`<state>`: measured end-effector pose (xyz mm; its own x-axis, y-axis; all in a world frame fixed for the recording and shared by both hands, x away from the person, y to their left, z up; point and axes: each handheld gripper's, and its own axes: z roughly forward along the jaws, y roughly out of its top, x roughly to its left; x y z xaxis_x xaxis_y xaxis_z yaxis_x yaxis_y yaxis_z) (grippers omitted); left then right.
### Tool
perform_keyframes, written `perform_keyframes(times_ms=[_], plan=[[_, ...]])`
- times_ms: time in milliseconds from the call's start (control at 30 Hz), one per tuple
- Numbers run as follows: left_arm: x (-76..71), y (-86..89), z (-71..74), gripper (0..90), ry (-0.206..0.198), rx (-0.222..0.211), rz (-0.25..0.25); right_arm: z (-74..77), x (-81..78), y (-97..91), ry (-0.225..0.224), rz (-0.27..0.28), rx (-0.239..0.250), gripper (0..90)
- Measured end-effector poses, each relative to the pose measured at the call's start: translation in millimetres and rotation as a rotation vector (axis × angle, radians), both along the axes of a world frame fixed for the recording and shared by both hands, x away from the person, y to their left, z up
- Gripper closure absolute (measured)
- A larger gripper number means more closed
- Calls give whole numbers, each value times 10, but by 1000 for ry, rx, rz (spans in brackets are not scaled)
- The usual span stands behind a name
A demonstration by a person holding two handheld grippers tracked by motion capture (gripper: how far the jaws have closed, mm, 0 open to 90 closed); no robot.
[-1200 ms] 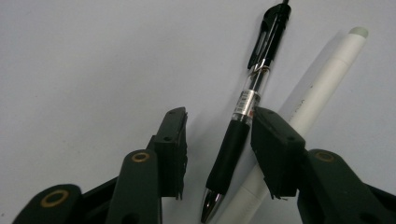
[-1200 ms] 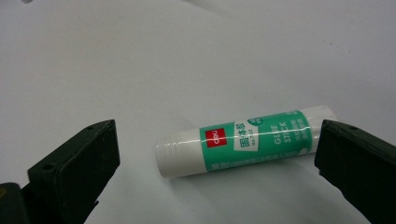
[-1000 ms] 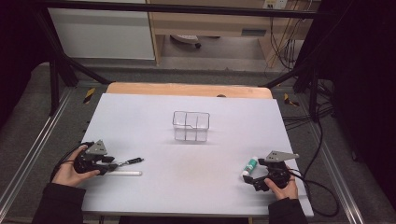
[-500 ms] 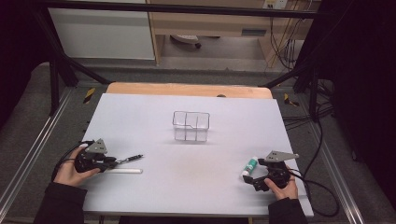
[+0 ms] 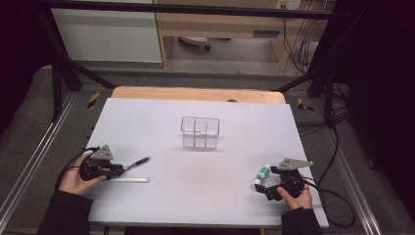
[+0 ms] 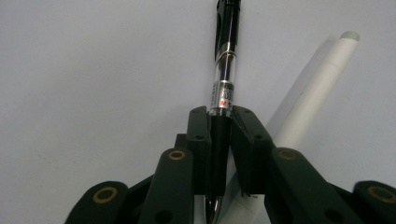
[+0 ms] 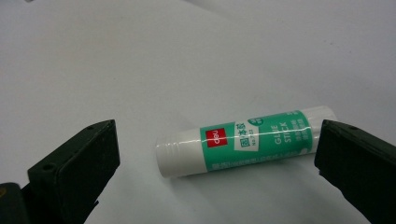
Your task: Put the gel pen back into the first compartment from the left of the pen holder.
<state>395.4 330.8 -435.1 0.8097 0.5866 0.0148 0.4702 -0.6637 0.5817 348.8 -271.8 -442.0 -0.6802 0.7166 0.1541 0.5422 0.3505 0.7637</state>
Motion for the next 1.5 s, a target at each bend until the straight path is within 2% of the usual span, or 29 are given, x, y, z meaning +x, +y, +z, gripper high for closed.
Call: perform_keyframes(times_ms=[133, 233, 333, 467, 500, 733, 1033, 1500], plan=[[7, 21, -9, 759, 11, -25, 15, 1, 0, -2, -2, 0, -1, 4], [9, 29, -10, 769, 10, -27, 13, 0, -1, 1, 1, 0, -1, 4], [5, 28, -9, 778, -2, -19, 7, -1, -1, 3, 2, -2, 1, 4], [-1, 19, -29, 786, -22, -46, 4, 1, 0, -2, -2, 1, -2, 4], [0, 22, -16, 787, -30, -39, 0, 2, 0, -2, -2, 1, -2, 4], [-23, -12, 67, 788, -56, -80, 9, 8, -3, -1, 2, 1, 5, 4], [-45, -236, 166, 788, -68, -91, -10, 39, -7, 41, -17, 13, -5, 4], [-94, -665, 215, 787, -59, -82, -52, 100, 0, 312, -53, 49, -79, 4]])
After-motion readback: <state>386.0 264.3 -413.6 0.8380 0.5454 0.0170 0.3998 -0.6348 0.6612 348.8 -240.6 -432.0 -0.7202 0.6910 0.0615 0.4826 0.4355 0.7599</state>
